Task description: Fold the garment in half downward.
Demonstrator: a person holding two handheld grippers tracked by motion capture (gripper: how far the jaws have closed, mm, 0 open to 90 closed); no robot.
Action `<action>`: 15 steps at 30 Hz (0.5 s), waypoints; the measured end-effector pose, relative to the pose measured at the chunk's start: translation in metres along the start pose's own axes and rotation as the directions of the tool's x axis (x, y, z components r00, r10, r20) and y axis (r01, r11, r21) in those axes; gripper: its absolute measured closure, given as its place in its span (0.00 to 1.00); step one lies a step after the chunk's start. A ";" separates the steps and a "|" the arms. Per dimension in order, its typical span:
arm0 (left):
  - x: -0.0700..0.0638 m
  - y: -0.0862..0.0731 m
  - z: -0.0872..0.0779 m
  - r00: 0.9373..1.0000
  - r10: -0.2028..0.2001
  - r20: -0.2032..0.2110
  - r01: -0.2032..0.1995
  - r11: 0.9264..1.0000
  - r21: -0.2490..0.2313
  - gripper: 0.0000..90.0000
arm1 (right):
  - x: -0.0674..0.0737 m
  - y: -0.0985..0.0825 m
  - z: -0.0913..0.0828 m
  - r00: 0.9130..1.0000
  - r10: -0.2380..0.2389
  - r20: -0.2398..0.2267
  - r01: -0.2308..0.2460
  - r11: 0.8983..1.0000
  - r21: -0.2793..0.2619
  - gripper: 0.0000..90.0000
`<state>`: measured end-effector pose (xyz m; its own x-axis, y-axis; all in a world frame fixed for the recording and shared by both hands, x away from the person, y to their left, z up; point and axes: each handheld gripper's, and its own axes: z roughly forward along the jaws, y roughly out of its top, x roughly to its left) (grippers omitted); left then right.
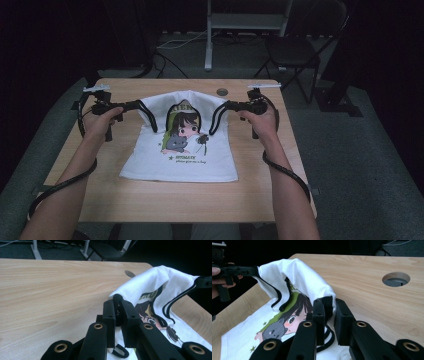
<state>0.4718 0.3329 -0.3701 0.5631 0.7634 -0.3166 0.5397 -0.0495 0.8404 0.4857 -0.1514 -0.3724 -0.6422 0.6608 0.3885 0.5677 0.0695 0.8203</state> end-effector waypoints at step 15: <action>-0.001 -0.006 -0.004 1.000 0.023 -0.012 -0.023 0.999 0.034 0.92 | 0.002 -0.008 -0.002 1.000 -0.026 -0.005 0.026 1.000 0.017 0.90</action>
<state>0.4656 0.3352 -0.3732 0.5676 0.7700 -0.2915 0.5474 -0.0884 0.8322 0.4789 -0.1520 -0.3779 -0.6596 0.6547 0.3693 0.5596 0.0997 0.8227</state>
